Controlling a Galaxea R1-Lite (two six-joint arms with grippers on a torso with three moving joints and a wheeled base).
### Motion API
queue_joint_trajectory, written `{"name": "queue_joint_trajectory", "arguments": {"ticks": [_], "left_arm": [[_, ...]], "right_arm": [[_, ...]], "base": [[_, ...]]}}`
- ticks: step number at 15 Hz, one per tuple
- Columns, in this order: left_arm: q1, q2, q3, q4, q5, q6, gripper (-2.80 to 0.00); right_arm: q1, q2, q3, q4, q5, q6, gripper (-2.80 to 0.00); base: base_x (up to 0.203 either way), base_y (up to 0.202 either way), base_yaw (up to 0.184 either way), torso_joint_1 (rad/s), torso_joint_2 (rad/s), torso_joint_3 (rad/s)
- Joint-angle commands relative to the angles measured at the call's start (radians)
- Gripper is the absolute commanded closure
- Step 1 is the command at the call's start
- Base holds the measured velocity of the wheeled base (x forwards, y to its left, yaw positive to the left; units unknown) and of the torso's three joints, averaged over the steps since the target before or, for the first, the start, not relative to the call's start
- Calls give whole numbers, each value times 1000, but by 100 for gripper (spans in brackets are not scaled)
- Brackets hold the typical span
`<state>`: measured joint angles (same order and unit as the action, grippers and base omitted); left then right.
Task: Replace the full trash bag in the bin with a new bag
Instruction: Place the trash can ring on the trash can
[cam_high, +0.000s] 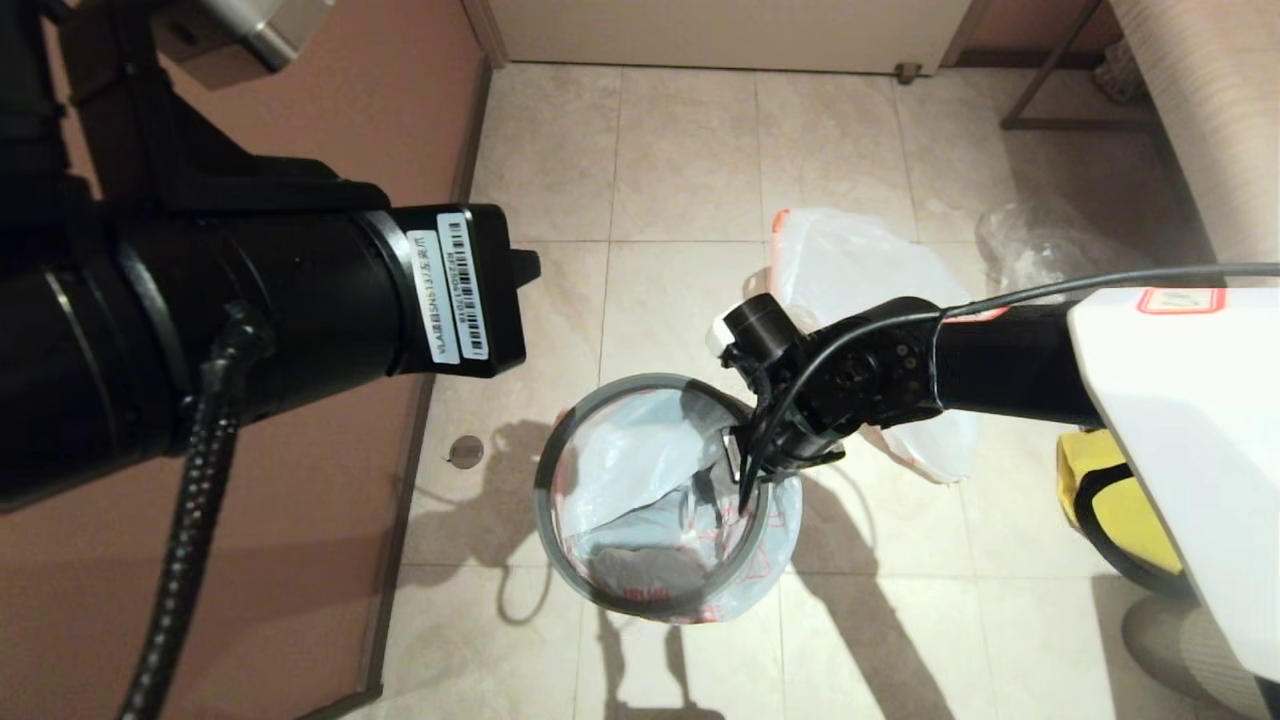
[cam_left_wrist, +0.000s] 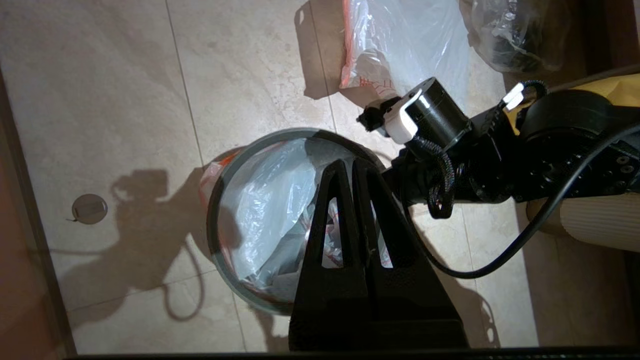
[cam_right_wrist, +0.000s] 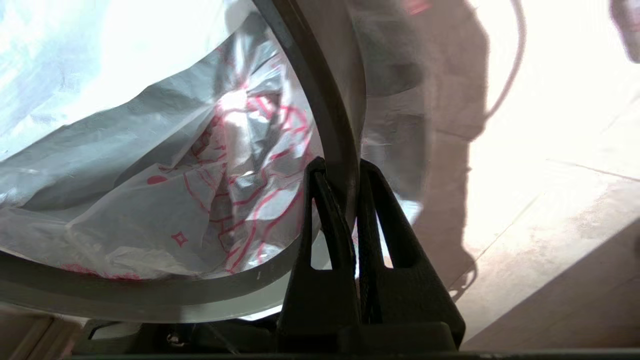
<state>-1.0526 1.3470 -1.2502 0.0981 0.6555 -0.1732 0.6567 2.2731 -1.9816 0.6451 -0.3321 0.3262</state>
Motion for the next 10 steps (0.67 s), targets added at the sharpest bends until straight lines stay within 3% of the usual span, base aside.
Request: {"name": "queue_joint_trajectory", "arguments": {"ticks": [1,10], "left_arm": [[-1,1,3,0,4,-2,0],[-29,-3,6,2,9,-2,0]], "right_arm": [[-9,-33,1,5,-29,1,0],[-32,-29,53,71,-82,4,0]], "base": [[0,0,0,0,0,0],[0,0,0,0,0,0]]}}
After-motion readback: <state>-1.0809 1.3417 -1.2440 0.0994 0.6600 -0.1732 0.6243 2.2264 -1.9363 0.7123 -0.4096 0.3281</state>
